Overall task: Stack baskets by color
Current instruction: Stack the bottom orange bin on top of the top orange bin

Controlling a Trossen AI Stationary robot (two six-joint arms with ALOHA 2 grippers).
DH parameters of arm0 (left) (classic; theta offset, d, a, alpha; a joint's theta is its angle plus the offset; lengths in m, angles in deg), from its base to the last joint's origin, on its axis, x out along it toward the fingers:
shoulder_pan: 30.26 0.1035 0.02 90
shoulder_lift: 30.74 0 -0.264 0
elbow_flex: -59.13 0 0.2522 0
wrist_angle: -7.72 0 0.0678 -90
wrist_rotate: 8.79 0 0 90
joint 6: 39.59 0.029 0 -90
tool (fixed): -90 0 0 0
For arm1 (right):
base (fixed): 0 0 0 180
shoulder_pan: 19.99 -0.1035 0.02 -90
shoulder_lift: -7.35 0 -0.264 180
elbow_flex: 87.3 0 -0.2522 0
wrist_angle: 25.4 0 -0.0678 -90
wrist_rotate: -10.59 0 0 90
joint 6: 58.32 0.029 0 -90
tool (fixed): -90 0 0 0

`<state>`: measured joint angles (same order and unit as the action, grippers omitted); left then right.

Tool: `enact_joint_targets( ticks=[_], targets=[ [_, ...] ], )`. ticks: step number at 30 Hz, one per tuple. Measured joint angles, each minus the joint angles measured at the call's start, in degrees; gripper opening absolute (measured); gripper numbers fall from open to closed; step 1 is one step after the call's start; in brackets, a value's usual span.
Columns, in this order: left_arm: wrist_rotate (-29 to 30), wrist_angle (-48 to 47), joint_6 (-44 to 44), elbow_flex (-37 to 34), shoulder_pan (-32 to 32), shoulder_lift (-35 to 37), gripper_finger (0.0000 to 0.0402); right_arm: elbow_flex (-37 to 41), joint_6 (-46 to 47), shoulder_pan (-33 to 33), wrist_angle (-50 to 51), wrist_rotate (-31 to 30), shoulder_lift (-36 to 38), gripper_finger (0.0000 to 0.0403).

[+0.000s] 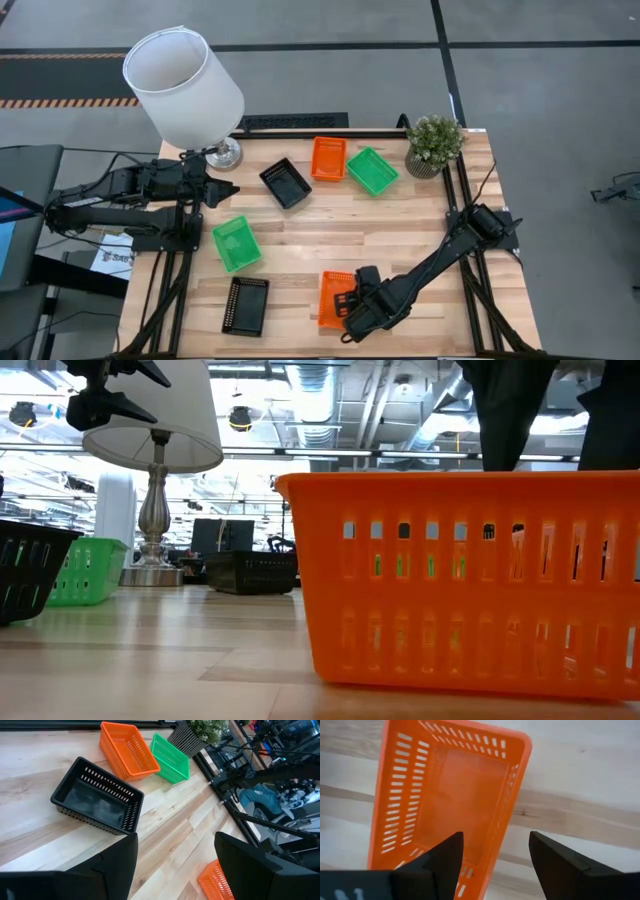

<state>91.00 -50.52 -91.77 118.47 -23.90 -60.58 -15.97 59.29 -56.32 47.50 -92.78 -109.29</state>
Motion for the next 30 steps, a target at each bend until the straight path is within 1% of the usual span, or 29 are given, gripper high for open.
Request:
enact_joint_targets(
  ticks=[12, 16, 19, 21, 28, 30],
  targets=[
    [1.2, 0.4, -1.6, 0.0, 0.0, 0.0, 0.0251, 0.0, -2.1, 0.1, 0.2, -0.1, 0.0, 0.0249],
    [1.2, 0.4, -1.6, 0.0, 0.0, 0.0, 0.0251, 0.0, -2.2, 0.3, 0.0, 0.4, 0.0, 0.0234],
    [1.4, 0.4, -1.6, 0.0, 0.0, 0.0, 0.0251, 0.1, -2.6, 0.7, -0.8, 1.5, 0.0, 0.0201],
    [1.4, 0.4, -1.6, 0.0, 0.0, 0.0, 0.0251, 0.1, -3.4, 0.9, -1.6, 1.5, 0.0, 0.0168],
    [1.4, 0.4, -2.4, 0.0, 0.0, 0.0, 0.0251, 0.1, -6.4, 2.3, -2.2, 2.1, 0.0, 0.0021],
    [1.4, 0.4, -2.5, 0.0, 0.0, 0.0, 0.0251, 0.1, -7.6, 2.8, -2.1, 2.1, 0.0, 0.0011]
  ],
)
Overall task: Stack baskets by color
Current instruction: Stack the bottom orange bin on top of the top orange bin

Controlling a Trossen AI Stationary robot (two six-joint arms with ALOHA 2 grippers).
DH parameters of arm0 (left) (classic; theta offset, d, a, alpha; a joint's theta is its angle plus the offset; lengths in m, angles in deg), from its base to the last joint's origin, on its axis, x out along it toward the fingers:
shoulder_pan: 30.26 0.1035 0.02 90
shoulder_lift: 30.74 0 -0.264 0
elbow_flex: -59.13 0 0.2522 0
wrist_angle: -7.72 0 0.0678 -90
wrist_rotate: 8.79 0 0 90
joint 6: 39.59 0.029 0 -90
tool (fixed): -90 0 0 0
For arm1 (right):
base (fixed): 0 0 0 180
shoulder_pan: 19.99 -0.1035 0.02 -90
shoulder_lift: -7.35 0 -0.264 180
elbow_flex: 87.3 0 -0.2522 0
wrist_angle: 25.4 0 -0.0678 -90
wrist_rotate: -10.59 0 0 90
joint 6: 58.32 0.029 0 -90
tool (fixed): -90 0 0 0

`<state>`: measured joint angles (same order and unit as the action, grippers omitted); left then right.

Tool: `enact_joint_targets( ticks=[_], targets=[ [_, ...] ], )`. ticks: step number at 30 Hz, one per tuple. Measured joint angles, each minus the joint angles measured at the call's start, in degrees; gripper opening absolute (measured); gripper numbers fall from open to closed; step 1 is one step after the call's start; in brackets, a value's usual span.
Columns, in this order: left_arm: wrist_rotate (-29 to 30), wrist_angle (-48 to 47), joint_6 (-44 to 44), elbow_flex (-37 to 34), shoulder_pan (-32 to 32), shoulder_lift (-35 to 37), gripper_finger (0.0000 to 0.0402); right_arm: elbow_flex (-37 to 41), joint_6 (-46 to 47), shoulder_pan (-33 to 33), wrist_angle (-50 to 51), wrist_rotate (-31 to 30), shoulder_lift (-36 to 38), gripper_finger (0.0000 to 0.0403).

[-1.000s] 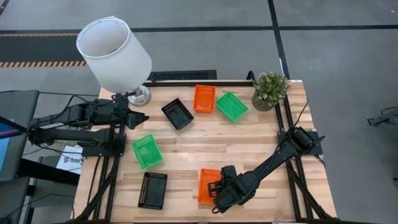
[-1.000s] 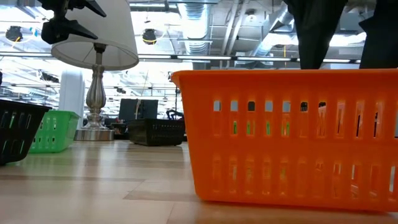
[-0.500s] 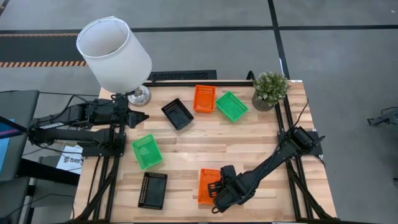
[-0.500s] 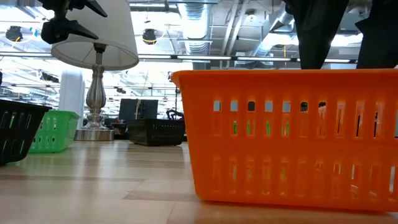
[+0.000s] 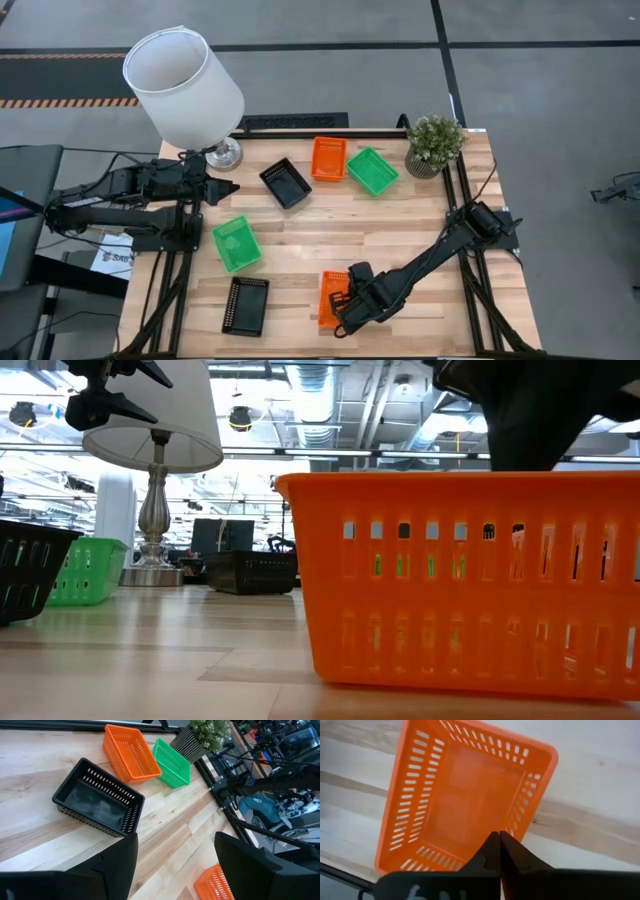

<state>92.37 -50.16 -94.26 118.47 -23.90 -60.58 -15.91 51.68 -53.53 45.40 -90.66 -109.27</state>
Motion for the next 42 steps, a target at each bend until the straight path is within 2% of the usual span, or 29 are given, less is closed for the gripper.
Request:
enact_joint_targets(
  ticks=[11, 15, 21, 26, 31, 33, 36, 42],
  targets=[
    [0.0, 0.0, 0.0, 0.0, 0.0, 0.0, 0.0251, 0.1, -10.9, 5.3, 1.9, -0.6, 2.4, 0.0004],
    [-0.1, -0.1, 0.0, 0.0, 0.0, 0.0, 0.0251, 0.1, -11.9, 5.6, 2.8, 1.5, 5.0, 0.0021],
    [-1.5, -0.2, 0.3, 0.0, 0.0, 0.0, 0.0251, 0.0, -1.2, 0.3, 3.1, 2.3, 6.1, 0.0108],
    [-1.5, -0.2, 0.4, 0.0, 0.0, 0.0, 0.0251, 0.1, 5.6, -2.1, 1.5, 2.6, 1.4, 0.0192],
    [-1.5, -0.2, 0.4, 0.0, 0.0, 0.0, 0.0251, 0.0, 7.1, -2.0, -1.3, 2.4, -2.2, 0.0230],
    [-1.5, -0.2, 0.4, 0.0, 0.0, 0.0, 0.0251, 0.0, 7.2, -1.4, -1.7, 3.3, -3.3, 0.0225],
    [-2.5, -0.1, 0.4, 0.0, 0.0, 0.0, 0.0251, 0.0, 8.1, -0.9, -1.8, 4.5, -3.7, 0.0183],
    [-3.9, -0.2, 0.5, 0.0, 0.0, 0.0, 0.0251, 0.0, 4.2, 1.2, -1.4, 4.6, -3.7, 0.0030]
  ],
)
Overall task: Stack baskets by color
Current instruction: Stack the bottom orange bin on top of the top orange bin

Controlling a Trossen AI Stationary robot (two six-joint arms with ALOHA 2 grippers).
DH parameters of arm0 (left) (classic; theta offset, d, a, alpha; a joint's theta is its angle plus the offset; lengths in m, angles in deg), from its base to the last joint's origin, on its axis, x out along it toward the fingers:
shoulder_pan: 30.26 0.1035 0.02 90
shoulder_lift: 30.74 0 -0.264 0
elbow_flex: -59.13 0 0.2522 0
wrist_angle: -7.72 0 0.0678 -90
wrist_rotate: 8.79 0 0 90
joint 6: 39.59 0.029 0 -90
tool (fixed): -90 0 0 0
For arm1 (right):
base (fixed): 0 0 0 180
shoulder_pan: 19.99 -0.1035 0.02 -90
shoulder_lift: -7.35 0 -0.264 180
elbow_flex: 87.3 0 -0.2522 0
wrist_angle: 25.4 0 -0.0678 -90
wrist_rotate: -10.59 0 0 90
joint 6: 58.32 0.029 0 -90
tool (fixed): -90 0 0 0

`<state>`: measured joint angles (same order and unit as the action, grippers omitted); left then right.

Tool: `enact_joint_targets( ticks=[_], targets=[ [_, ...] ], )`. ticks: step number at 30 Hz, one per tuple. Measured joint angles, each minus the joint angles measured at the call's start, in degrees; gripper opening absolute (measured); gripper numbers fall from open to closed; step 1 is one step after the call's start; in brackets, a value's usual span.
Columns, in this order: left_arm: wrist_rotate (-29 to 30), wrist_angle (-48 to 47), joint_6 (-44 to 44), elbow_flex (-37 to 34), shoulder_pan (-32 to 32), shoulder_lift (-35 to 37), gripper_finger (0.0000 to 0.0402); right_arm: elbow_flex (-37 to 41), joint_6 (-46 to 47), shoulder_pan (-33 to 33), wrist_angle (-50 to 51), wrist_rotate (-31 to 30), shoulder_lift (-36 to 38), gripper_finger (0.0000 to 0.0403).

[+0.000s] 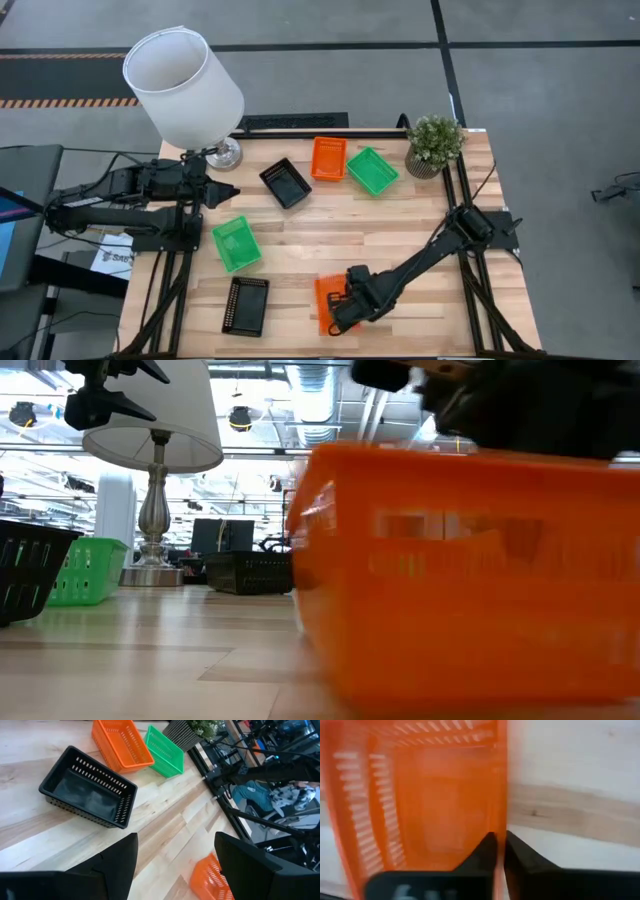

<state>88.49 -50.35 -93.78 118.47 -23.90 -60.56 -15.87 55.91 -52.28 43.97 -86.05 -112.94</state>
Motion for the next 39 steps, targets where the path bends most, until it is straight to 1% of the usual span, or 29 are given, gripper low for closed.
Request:
enact_joint_targets(
  ticks=[1, 4, 6, 8, 12, 17, 20, 23, 25, 27, 31, 34, 36, 39],
  targets=[
    [0.0, 0.0, 0.0, 0.0, 0.0, 0.0, 0.0251, 0.0, -1.2, 0.6, -0.2, 0.1, 0.1, 0.0019],
    [0.0, 0.0, 0.0, 0.0, 0.0, 0.0, 0.0251, 0.0, -4.2, 2.9, -0.6, 0.1, 0.3, 0.0020],
    [0.0, 0.0, 0.0, 0.0, 0.0, 0.0, 0.0251, -0.5, -6.8, 4.7, 0.3, 0.0, 1.0, 0.0013],
    [0.0, 0.0, 0.1, 0.0, 0.0, 0.0, 0.0251, -1.4, -10.6, 7.0, 1.3, -0.9, 2.6, 0.0008],
    [0.7, 0.1, 1.6, 0.0, 0.0, 0.0, 0.0251, -1.7, -18.0, 13.0, 4.1, -4.2, 7.4, 0.0011],
    [1.7, 0.4, 2.8, 0.0, 0.0, 0.0, 0.0251, -1.7, -28.4, 23.2, 8.1, -11.3, 13.5, 0.0007],
    [2.1, 0.4, 3.0, 0.0, 0.0, 0.0, 0.0251, -1.7, -37.6, 31.1, 8.0, -11.7, 15.9, 0.0009],
    [2.5, 0.4, 3.0, 0.0, 0.0, 0.0, 0.0251, -1.7, -47.0, 39.1, 5.8, -11.8, 17.5, 0.0005],
    [3.3, 0.4, 2.9, 0.0, 0.0, 0.0, 0.0251, -1.7, -52.9, 44.6, 3.5, -11.2, 18.1, 0.0003],
    [4.4, 0.5, 2.8, 0.0, 0.0, 0.0, 0.0251, -1.7, -57.9, 49.9, 1.2, -9.2, 18.3, 0.0005],
    [7.0, 1.0, 2.5, 0.0, 0.0, 0.0, 0.0251, -0.9, -65.2, 58.9, -2.9, -2.3, 18.0, 0.0009],
    [9.3, 1.7, 2.1, 0.0, 0.0, 0.0, 0.0251, 1.3, -67.5, 62.8, -7.2, 0.3, 17.8, 0.0008],
    [10.5, 1.7, 1.4, 0.0, 0.0, 0.0, 0.0251, 3.4, -67.8, 64.3, -10.1, 1.1, 17.8, 0.0008],
    [11.5, 1.7, 1.0, 0.0, 0.0, 0.0, 0.0251, 6.6, -68.0, 65.9, -14.6, 4.4, 17.8, 0.0010]
  ],
)
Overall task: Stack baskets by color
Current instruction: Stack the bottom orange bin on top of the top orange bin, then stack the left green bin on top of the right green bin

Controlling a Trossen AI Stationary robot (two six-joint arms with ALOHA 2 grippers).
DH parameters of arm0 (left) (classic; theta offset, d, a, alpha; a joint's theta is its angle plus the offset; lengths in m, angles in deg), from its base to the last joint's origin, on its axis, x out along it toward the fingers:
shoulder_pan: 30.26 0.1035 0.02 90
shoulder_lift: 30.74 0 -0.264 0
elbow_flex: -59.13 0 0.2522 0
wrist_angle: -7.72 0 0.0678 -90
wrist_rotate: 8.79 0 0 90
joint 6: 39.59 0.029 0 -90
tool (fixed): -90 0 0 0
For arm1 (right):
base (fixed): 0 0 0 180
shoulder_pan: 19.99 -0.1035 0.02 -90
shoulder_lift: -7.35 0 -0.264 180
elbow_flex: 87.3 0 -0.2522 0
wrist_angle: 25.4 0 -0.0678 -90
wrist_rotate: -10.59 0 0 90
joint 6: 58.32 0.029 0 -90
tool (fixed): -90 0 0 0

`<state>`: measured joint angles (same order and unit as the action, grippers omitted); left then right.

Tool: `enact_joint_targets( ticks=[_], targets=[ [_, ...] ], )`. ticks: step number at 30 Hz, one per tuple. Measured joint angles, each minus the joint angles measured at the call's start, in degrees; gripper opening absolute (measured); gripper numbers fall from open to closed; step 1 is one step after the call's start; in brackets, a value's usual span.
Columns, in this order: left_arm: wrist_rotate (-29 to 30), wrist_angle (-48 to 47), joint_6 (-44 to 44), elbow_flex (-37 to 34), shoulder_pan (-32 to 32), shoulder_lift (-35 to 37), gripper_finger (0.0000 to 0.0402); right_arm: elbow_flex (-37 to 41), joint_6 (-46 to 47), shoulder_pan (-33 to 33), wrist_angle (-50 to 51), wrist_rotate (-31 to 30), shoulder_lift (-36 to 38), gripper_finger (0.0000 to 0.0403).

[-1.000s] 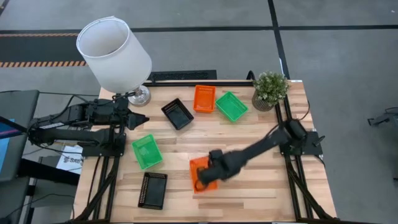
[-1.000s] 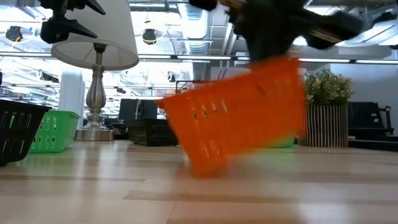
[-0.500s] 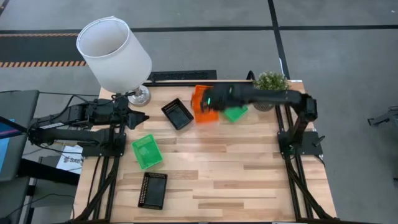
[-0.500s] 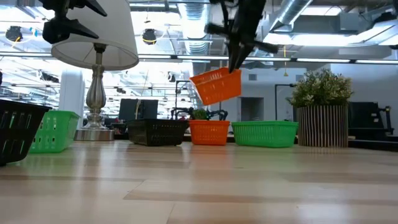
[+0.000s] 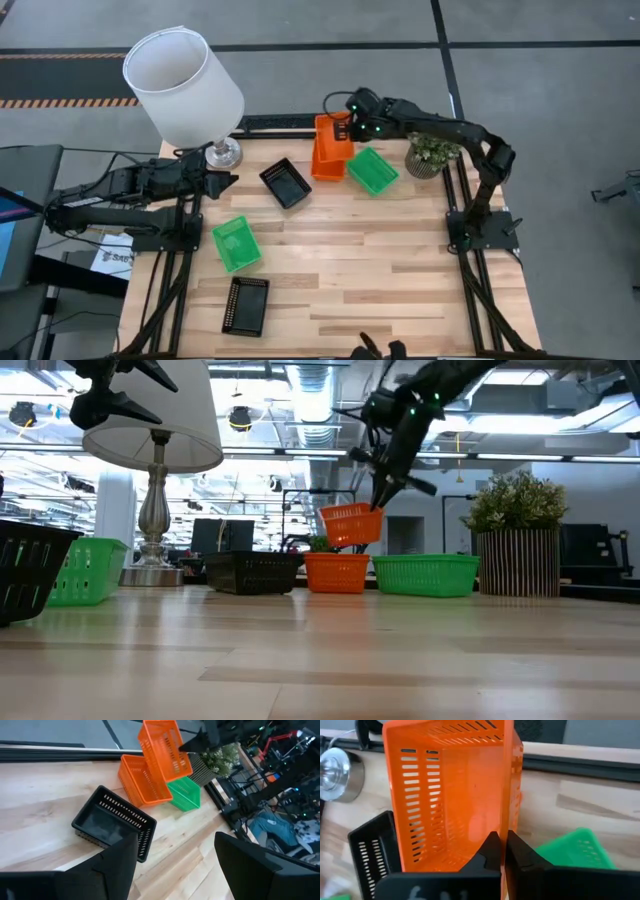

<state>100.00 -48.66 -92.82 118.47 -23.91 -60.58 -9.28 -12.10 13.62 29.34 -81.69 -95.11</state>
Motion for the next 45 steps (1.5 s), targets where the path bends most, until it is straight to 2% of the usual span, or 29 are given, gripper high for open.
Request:
enact_joint_targets(
  ticks=[6, 13, 19, 40, 45],
  targets=[
    [0.0, 0.0, -1.4, 0.0, 0.0, 0.0, 0.0251, 7.1, 2.6, 0.0, -10.6, 2.4, -0.1, 0.0010],
    [0.0, 0.0, -2.5, 0.0, 0.0, 0.0, 0.0251, 10.8, 5.0, -2.1, -13.8, 2.3, -0.1, 0.0017],
    [-0.1, 0.0, -3.1, 0.0, 0.0, 0.0, 0.0251, 11.1, 5.0, -3.6, -14.3, -1.3, 0.0, 0.0023],
    [-0.5, -0.1, -3.1, 0.0, 0.0, 0.0, 0.0251, 11.1, 7.0, -4.6, -13.6, 1.1, 0.0, 0.0114],
    [-6.3, -2.5, -2.5, 0.0, 0.0, 0.0, 0.0251, 11.1, 3.5, -3.7, -13.3, 2.3, 1.0, 0.0148]
  ],
)
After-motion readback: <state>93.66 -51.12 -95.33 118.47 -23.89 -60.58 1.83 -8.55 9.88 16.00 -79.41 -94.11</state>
